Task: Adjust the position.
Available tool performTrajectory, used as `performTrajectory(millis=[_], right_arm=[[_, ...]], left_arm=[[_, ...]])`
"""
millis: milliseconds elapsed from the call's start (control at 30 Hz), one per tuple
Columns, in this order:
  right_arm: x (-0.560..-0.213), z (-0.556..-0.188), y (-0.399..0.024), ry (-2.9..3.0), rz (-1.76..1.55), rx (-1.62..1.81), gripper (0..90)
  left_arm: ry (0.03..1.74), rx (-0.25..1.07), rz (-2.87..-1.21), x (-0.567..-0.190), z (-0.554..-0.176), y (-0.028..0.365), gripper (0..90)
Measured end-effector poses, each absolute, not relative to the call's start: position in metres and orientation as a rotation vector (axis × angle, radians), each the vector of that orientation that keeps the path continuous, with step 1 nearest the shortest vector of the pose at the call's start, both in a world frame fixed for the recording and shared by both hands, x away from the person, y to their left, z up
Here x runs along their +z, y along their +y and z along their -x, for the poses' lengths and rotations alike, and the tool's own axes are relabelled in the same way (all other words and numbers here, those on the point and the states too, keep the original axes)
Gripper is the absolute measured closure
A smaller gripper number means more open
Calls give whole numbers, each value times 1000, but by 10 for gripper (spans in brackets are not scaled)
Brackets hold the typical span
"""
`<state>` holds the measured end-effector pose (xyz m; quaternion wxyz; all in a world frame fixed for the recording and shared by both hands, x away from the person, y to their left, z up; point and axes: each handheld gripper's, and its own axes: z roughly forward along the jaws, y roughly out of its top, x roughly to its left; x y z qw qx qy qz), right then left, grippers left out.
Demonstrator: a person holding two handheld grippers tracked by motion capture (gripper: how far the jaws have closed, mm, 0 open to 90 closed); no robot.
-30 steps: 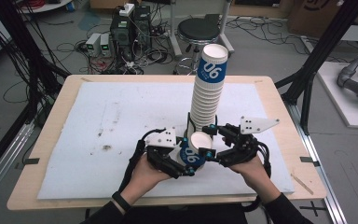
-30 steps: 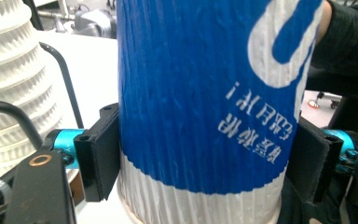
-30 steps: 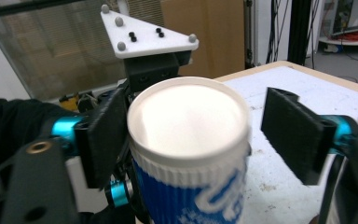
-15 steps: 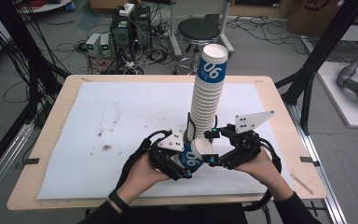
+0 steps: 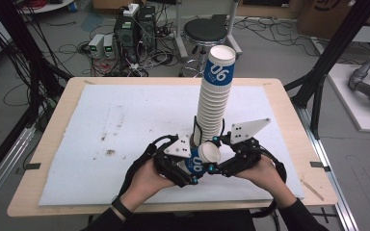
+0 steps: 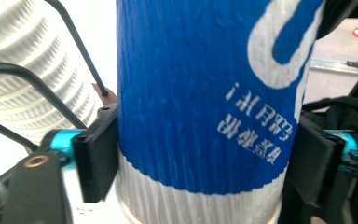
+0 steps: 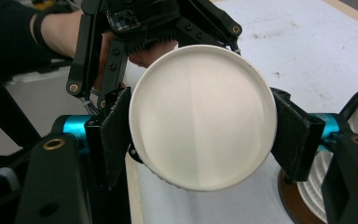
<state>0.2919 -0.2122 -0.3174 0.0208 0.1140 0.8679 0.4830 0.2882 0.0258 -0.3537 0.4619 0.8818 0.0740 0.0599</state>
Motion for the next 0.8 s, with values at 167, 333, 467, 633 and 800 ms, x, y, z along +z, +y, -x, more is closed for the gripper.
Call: performTrajectory(millis=[167,333,467,633,800], right_arm=[[-315,-296,-222,2653,-387,1624,299],[-312,-299,-235,2557,-437,1818,300],[-313,-298,-236,2529,-428,1881,300],[-315,-297,-235,2516,-431,1913,302],[-316,-298,-236,2526,-428,1923,301]], left_arm=[[211,138,-2042,-354,-289,33,102],[243,64,-1862,-355,-293,43,68],[245,6,-1813,-356,-297,46,70],[233,-16,-1807,-355,-298,49,167],[213,-19,-1833,-351,-299,52,192]])
